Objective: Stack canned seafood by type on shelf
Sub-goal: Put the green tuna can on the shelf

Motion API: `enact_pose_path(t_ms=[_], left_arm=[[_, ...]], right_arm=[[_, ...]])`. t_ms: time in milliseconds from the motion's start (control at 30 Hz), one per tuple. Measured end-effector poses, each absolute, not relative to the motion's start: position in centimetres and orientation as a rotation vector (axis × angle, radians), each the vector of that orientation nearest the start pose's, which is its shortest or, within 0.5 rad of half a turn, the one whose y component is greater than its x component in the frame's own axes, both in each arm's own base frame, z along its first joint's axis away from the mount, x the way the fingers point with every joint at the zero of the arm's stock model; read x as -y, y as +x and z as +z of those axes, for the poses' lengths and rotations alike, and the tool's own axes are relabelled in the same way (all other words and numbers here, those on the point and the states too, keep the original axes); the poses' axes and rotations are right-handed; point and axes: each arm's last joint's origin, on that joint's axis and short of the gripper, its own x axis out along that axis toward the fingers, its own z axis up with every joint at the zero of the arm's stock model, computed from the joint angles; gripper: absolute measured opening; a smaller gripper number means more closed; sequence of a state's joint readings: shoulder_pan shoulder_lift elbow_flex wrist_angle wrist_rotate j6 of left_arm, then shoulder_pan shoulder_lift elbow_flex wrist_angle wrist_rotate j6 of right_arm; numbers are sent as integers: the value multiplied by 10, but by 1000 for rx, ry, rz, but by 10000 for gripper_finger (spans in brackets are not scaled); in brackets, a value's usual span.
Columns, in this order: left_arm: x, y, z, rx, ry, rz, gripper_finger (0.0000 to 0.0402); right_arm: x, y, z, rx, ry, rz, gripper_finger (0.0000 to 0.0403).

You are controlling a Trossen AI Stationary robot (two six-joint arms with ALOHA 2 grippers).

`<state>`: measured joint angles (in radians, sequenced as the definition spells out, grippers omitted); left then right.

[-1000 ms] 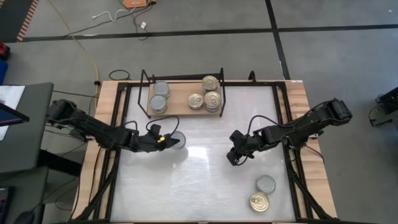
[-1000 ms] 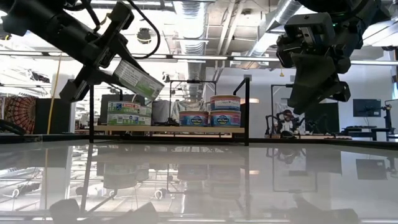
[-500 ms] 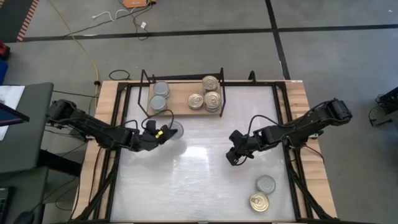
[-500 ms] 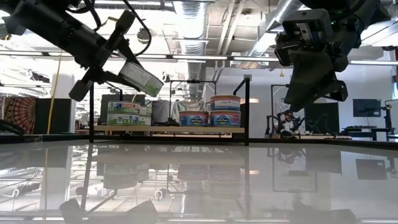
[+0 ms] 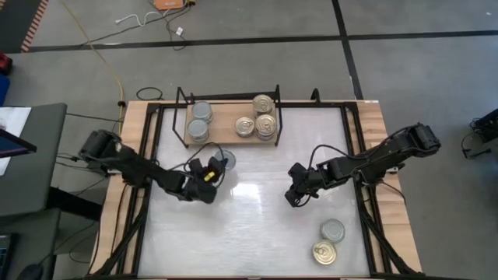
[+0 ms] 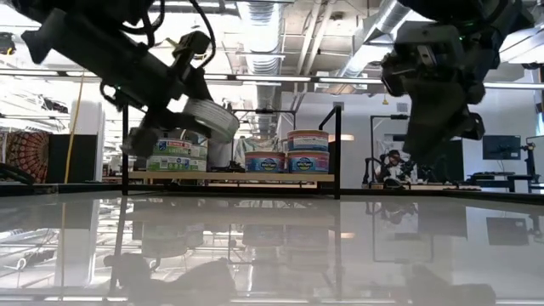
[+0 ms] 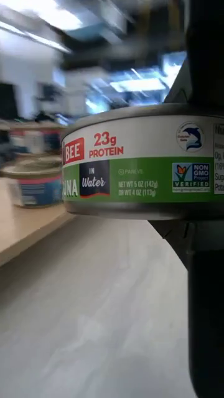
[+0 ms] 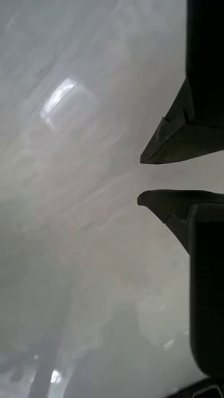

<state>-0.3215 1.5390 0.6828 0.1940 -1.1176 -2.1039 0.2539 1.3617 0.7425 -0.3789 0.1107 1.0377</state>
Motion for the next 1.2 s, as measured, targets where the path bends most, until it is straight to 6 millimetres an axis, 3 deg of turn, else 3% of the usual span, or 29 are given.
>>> enact_pose_path(t_ms=[200,467,867,1067,1200], left_arm=[[62,284,162,641,-1536,945,119],[22,297,168,739,-1483,1049,119],[-31,305,174,719,-1535,1136,131],[-44,306,172,701,-1667,1125,133],[-49,302,169,700,-1661,1169,133]], right_arm=[[-55,241,185,-986,764,-420,103],[-47,243,184,-978,779,-449,103],[-46,242,184,-1003,642,-376,103],[-42,243,184,-999,648,-388,103],[-38,244,184,-995,656,-405,103]])
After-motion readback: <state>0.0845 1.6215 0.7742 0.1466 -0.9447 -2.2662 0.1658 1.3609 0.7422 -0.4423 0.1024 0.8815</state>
